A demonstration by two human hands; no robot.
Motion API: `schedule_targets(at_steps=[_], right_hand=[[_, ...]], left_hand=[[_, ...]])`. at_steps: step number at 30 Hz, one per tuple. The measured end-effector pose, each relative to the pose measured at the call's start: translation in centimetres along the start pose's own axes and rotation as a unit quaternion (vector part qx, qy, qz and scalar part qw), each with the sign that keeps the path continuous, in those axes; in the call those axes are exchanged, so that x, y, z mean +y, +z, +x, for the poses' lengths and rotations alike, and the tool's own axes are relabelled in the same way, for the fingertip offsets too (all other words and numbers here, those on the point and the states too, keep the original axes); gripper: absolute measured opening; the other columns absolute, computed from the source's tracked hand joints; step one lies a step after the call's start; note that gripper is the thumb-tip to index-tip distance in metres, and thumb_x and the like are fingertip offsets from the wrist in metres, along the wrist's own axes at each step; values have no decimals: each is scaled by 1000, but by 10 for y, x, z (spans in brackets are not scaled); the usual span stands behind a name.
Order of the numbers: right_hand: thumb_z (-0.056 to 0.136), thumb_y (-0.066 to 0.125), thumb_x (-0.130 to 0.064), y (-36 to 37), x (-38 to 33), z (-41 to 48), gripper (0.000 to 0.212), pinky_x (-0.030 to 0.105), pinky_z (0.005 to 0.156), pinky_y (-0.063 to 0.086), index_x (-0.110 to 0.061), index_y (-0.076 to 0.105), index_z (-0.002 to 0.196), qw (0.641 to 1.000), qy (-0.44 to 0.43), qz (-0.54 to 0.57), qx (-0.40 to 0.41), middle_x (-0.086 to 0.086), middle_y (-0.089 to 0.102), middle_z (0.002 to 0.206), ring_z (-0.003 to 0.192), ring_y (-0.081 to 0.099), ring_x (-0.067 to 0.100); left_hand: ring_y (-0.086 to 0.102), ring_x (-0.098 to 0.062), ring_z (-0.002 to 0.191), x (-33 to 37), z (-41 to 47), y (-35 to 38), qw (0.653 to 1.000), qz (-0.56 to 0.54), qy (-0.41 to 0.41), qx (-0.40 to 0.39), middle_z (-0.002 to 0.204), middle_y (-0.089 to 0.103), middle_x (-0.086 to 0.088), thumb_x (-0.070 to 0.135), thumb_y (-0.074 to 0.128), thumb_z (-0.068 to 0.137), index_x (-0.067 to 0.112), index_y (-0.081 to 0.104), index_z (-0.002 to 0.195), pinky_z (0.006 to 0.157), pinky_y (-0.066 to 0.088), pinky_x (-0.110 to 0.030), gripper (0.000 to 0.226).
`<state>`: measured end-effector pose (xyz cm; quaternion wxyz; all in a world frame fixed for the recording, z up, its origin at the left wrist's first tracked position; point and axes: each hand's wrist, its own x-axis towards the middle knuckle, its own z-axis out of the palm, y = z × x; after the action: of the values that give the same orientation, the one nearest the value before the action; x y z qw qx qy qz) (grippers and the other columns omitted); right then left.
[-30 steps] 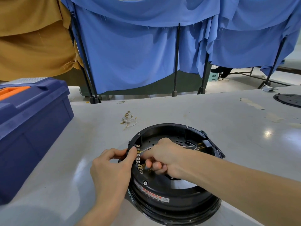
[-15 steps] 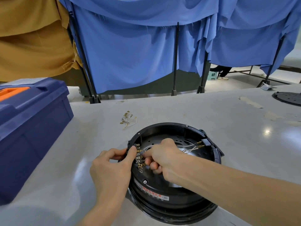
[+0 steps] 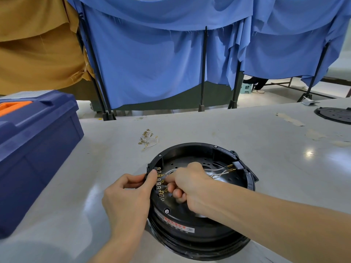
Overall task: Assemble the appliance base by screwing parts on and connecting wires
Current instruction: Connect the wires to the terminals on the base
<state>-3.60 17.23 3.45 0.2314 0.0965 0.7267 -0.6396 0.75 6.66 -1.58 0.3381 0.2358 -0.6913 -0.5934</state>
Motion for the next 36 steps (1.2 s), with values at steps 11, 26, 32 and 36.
schedule_targets(at_steps=[11,26,32,36], right_hand=[[94,52,2,-2,-1,2,19,13,29,20,0,56,75,1000,19,8,-21,7,46,47,23,29,8],[101,40,-7,2,-4,8,39,9,28,19,-2,49,63,993,86,73,-41,6,41,37,19,25,10],[98,43,-2,3,-4,8,31,9,29,19,-3,54,68,996,68,53,-38,7,41,47,21,24,9],[96,45,-1,2,-5,7,29,10,29,19,-3,54,68,997,57,24,-39,7,41,53,22,25,8]], left_hand=[[61,-15,71,-4,2,2,1000,5,-15,26,73,66,2,43,90,58,20,69,51,71,47,-34,32],[59,-14,70,3,-4,0,998,34,40,18,65,64,2,37,85,69,21,67,49,68,44,-33,31],[60,-16,69,3,-5,0,999,32,34,22,64,65,4,36,85,69,25,66,46,69,43,-33,31],[61,-17,72,3,-5,1,999,21,26,19,65,66,4,35,85,69,23,66,46,73,45,-35,32]])
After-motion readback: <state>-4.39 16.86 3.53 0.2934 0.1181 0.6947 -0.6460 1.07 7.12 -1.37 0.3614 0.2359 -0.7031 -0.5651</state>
